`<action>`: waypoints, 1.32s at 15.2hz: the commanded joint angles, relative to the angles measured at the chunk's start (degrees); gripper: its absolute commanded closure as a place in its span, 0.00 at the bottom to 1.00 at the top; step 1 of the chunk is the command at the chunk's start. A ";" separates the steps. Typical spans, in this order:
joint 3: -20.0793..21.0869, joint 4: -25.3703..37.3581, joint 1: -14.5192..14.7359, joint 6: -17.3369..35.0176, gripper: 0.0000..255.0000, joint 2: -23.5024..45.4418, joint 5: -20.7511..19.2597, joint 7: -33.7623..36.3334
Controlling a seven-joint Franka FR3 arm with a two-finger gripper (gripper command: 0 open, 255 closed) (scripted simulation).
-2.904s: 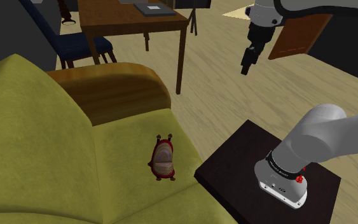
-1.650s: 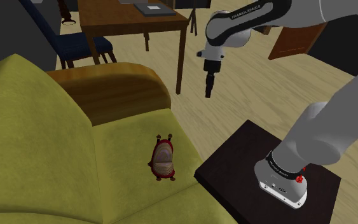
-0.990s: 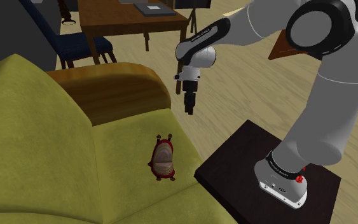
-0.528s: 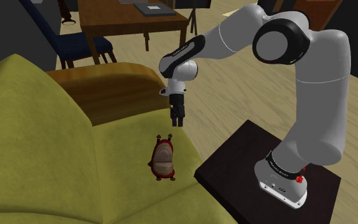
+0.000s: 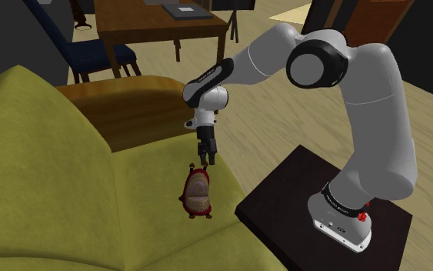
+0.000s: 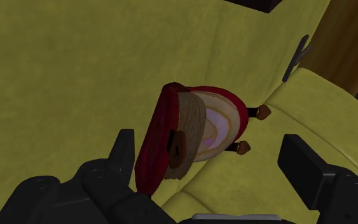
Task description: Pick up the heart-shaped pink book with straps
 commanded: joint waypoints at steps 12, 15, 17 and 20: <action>0.13 1.09 0.02 1.27 1.00 2.60 0.18 -0.84; 0.12 0.72 0.06 0.96 1.00 1.83 0.17 -0.59; 0.07 0.30 0.05 0.25 1.00 0.57 0.08 -0.13; 0.00 -0.26 0.02 -0.86 1.00 -1.30 -0.07 0.58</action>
